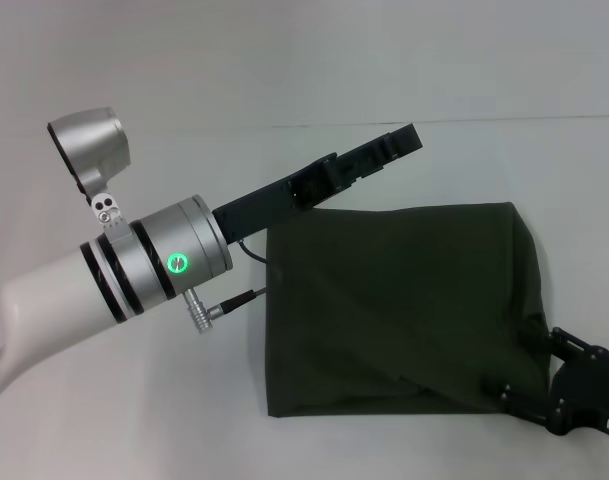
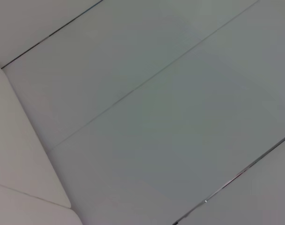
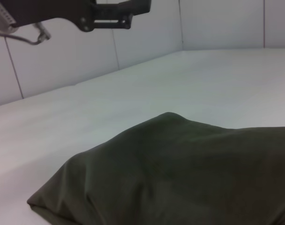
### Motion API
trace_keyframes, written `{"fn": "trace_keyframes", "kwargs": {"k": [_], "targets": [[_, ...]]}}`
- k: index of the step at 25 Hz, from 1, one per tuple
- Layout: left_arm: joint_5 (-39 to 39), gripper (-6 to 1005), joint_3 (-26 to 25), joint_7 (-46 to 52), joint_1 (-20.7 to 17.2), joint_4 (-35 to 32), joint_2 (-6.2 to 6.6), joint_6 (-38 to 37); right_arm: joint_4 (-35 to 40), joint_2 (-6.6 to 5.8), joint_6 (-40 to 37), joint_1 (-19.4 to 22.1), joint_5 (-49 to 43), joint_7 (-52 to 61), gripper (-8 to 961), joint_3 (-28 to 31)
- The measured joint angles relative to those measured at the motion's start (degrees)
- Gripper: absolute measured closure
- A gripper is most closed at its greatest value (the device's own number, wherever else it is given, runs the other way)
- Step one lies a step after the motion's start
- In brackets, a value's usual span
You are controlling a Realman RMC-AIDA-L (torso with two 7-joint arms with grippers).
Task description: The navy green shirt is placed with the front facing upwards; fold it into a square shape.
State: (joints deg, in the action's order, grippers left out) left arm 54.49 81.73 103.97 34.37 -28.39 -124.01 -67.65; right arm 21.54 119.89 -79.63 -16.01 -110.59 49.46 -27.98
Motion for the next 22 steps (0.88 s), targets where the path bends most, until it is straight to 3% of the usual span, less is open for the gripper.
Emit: {"fn": "trace_keyframes", "kwargs": {"k": [11,17,22], "targets": [[0.00,88,-0.75,0.00,0.06,0.04,0.00,0.12,0.60,-0.05,-6.31,1.17,0.38,-2.51,71,3.41],[0.58,93,-1.30,-0.03,-0.22,0.09,0.02,-0.02,0.30,0.08,-8.81,-1.13,-0.29,-2.94,72,3.13],[10.05,97,-6.45,-2.17,-0.58,-0.62,0.69,-3.38,-0.87,0.15,-7.66,-2.91,-0.39,-3.23,72,2.42]]}}
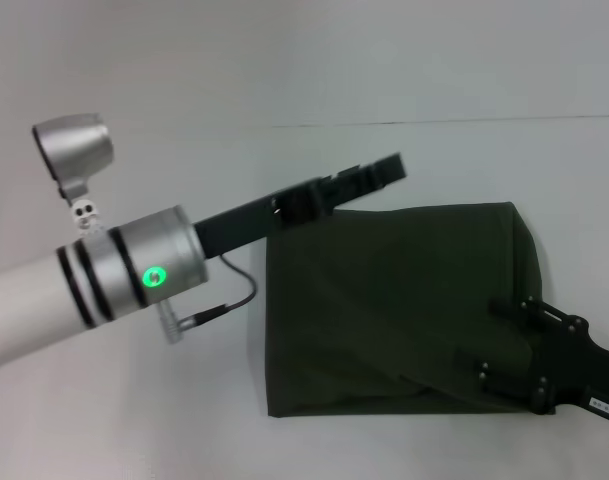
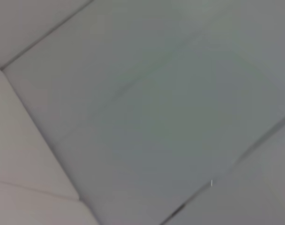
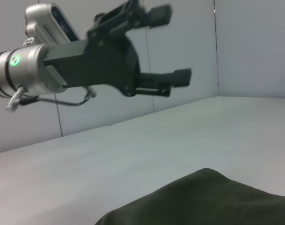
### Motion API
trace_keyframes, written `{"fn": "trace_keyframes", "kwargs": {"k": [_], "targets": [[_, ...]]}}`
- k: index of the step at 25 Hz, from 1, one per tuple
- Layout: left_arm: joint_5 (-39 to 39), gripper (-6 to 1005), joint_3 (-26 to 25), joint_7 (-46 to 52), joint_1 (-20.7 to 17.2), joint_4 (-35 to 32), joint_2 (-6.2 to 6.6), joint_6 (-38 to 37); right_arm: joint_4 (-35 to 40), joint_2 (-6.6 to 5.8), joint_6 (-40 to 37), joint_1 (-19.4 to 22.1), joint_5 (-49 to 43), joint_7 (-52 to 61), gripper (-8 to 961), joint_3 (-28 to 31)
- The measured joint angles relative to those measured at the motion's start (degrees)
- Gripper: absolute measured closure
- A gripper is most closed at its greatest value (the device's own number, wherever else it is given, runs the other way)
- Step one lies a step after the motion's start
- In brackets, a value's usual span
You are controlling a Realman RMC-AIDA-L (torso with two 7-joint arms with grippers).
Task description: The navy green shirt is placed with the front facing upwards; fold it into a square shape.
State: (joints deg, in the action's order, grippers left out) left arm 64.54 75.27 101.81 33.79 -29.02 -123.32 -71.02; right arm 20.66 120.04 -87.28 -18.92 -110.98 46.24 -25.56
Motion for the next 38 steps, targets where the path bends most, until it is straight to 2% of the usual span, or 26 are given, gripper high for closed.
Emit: {"fn": "trace_keyframes", "kwargs": {"k": [3,6,10,13,22,38], "targets": [[10.93,100,-7.03,-1.08,-1.52,-2.45,0.55,-3.00,-0.14,0.05,0.91,-0.64,0.07,0.06,72,-0.06],[19.92,102,-13.72,-1.82,-5.17,-7.83,0.75,-5.33,-0.71,0.07,1.92,-1.37,0.01,0.21,72,-0.13],[28.18,106,-19.29,-2.16,-9.92,-15.58,0.39,-7.56,-1.10,0.04,3.13,-2.55,-0.05,0.21,72,-0.74],[30.65,108,-22.81,-1.66,-11.33,-17.29,-0.04,-8.18,-2.10,0.07,3.55,-4.03,-0.08,0.06,72,-1.91],[30.87,116,-24.05,-1.92,-11.53,-17.06,-0.48,-9.07,-5.82,0.21,5.77,-8.87,-0.08,-1.38,73,-6.64],[30.49,129,-24.19,-2.14,-11.24,-16.64,-0.54,-8.22,-10.86,0.25,6.82,-8.23,-0.11,-4.02,73,-12.74]]}}
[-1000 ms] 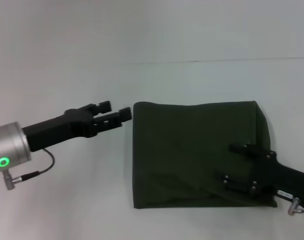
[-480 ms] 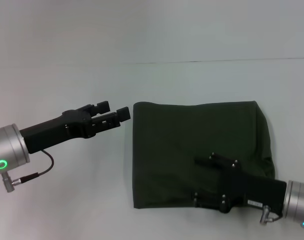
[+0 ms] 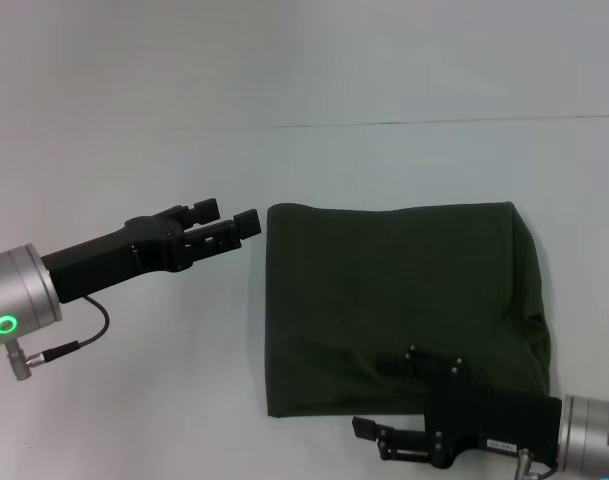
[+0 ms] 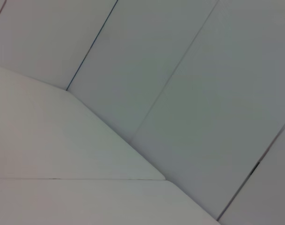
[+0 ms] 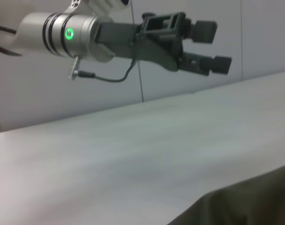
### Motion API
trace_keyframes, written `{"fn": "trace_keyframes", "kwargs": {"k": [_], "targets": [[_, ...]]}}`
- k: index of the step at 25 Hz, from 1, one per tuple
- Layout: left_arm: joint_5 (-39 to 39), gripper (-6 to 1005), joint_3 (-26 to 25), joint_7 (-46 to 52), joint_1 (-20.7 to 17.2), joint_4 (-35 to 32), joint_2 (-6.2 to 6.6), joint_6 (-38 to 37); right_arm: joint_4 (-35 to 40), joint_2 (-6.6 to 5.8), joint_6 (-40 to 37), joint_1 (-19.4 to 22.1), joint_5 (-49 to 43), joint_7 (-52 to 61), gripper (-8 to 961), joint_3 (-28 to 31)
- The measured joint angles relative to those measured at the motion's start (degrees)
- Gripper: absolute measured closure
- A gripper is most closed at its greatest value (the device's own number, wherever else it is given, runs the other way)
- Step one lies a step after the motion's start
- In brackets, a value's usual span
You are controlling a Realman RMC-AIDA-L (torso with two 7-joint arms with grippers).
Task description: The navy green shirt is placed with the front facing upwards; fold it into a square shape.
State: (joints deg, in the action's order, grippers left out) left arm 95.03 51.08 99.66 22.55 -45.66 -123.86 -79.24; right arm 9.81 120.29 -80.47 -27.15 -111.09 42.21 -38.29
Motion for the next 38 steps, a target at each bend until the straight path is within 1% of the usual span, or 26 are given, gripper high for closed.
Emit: {"fn": "trace_keyframes", "kwargs": {"k": [5,11,18,22,26,28,30,32,35,38], "targets": [[-0.06,133,-0.03,0.03,0.01,0.29,-0.08,0.22,-1.04,0.03,0.92,0.12,0.08,-0.59,73,-1.01],[-0.15,138,-0.03,0.10,-0.01,0.46,-0.07,0.23,-0.83,-0.13,-2.44,0.93,0.92,-1.41,72,-0.34],[-0.32,144,-0.03,0.38,0.05,0.51,-0.07,0.23,-1.65,0.03,0.89,0.44,0.86,-1.25,71,-0.71],[-0.32,148,-0.02,0.40,0.05,0.52,-0.07,0.23,-1.93,0.02,0.18,0.56,0.89,-1.57,71,-0.61],[-0.32,151,-0.01,0.38,0.27,0.57,-0.07,0.11,-0.67,-0.49,-4.06,2.25,2.26,-1.74,72,2.05],[-0.32,153,-0.02,0.34,0.39,0.57,-0.07,0.01,0.91,-0.61,-4.59,3.66,3.67,-1.08,72,4.97],[-0.33,154,-0.01,0.23,0.53,0.64,-0.06,0.07,2.55,-0.56,-2.02,4.43,5.28,0.98,72,8.54],[-0.39,156,-0.02,0.15,0.67,0.88,-0.06,0.21,3.22,-0.54,1.42,4.15,5.93,3.24,72,10.52],[-0.61,159,-0.02,-0.25,0.98,1.29,-0.07,0.32,3.43,-0.51,6.54,2.74,6.06,5.03,72,12.20],[-0.66,161,-0.01,-1.28,1.22,1.69,-0.07,0.47,3.35,-0.21,10.79,0.90,6.18,4.82,72,13.27]]}}
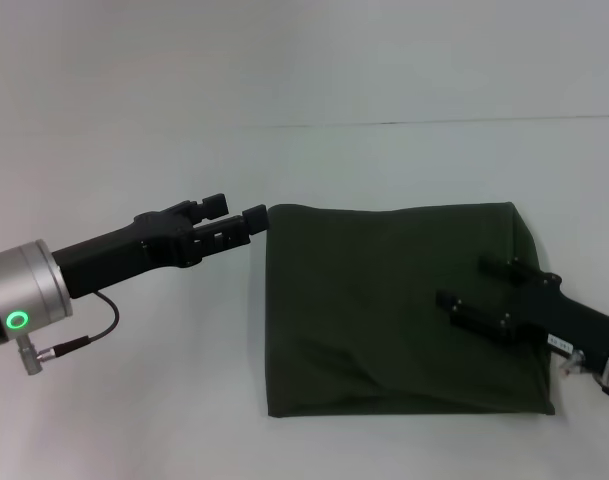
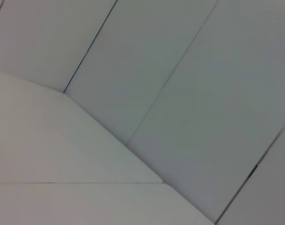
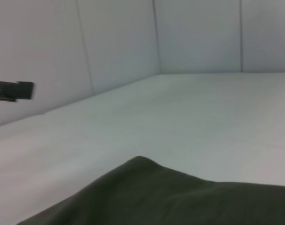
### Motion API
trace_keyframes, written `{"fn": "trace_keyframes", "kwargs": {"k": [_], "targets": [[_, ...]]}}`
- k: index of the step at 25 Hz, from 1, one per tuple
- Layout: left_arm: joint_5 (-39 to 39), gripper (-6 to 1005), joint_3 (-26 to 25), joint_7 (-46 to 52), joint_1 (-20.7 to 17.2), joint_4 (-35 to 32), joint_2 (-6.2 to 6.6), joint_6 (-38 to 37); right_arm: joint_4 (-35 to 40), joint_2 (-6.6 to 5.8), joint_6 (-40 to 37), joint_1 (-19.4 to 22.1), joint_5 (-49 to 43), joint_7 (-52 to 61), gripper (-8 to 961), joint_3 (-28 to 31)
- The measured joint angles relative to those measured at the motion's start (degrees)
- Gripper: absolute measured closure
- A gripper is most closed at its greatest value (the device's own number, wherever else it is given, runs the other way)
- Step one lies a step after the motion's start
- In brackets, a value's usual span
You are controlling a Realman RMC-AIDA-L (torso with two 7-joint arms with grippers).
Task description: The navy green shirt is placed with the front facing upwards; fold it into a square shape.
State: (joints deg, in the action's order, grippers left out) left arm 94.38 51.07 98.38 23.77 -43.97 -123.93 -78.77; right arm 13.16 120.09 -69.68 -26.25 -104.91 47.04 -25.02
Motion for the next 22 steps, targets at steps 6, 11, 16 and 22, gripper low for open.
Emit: {"fn": "trace_keyframes", "kwargs": {"k": [6,11,16,22], "targets": [[0.00,166,-0.13,-0.87,0.14,0.48,0.04,0.04,-0.22,-0.10,3.94,-1.89,0.96,0.20,72,1.19],[1.27,170,-1.17,2.90,0.40,1.18,0.35,1.62,0.58,-0.23,-0.36,-0.67,2.67,-0.30,72,1.32],[7.93,174,-1.17,13.69,2.64,1.21,1.51,4.55,3.53,-0.40,-5.49,1.39,4.85,0.39,71,1.41],[16.48,179,-0.73,28.62,7.53,3.93,2.27,7.44,4.39,-0.41,-5.65,2.29,5.05,-0.07,71,1.47]]}}
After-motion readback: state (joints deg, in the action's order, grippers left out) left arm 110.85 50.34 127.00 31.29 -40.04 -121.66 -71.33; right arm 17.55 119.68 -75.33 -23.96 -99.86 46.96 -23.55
